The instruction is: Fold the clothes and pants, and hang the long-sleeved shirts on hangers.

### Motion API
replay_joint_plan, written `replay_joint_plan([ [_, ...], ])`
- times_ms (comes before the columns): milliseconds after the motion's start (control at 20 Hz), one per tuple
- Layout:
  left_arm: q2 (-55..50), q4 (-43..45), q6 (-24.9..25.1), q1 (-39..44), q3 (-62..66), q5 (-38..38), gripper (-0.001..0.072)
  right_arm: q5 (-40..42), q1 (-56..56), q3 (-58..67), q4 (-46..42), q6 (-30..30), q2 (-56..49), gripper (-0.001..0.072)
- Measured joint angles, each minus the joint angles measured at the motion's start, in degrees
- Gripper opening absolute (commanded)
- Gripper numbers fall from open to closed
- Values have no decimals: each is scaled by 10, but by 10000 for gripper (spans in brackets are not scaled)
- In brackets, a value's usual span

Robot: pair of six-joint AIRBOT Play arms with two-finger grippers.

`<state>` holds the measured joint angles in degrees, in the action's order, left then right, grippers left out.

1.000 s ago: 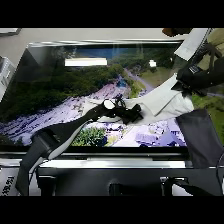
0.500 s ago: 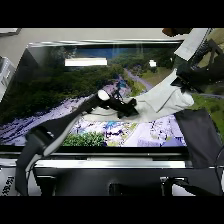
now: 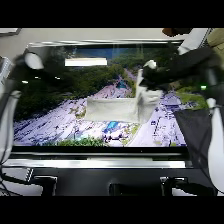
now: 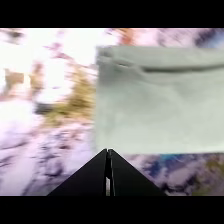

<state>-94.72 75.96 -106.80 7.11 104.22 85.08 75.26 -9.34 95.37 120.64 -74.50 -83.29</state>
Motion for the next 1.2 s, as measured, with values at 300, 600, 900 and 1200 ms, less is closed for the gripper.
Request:
replay_joint_plan([
  [300, 61, 41, 0, -112, -1, 21, 15, -93, -116, 0, -2, 49, -69, 39],
  [600, 70, 48, 0, -136, -19, 19, 15, -178, -177, 0, 3, 82, -125, 90],
  [900, 72, 48, 0, -137, -37, 16, 15, -222, -205, 0, 37, 92, -151, 630],
  [1200, 72, 47, 0, -137, -43, 20, 15, -178, -166, 1, 52, 67, -87, 658],
])
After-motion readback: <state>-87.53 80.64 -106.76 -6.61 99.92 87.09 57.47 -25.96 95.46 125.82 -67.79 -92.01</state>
